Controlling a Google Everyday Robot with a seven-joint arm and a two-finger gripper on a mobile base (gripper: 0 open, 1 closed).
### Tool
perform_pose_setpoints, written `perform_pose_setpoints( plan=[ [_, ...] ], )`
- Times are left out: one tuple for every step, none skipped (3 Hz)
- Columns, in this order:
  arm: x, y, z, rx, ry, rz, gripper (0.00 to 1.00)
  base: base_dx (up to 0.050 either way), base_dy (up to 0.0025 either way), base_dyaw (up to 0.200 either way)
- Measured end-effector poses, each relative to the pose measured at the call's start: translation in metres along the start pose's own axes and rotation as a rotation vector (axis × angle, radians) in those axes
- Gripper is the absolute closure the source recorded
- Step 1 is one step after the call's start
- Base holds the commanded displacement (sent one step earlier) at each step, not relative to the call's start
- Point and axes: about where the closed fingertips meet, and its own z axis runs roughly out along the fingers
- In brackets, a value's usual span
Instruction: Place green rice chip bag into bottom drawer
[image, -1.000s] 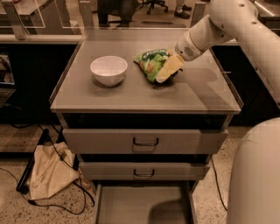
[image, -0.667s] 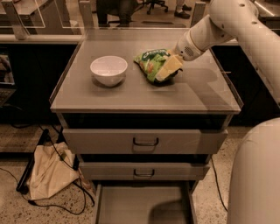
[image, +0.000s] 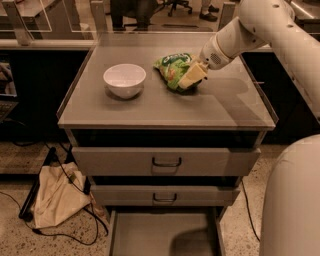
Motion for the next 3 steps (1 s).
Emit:
perform_pose_setpoints(
  plan=[
    [0.0000,0.0000,0.0000,0.000,0.000,0.000,0.88,0.000,0.00000,0.000],
    [0.0000,0.0001,0.0002,0.000,0.000,0.000,1.00,0.000,0.00000,0.000],
    [-0.0001,0.0002,0.0006,-0.001,0.000,-0.001,1.00,0.000,0.00000,0.000]
  ],
)
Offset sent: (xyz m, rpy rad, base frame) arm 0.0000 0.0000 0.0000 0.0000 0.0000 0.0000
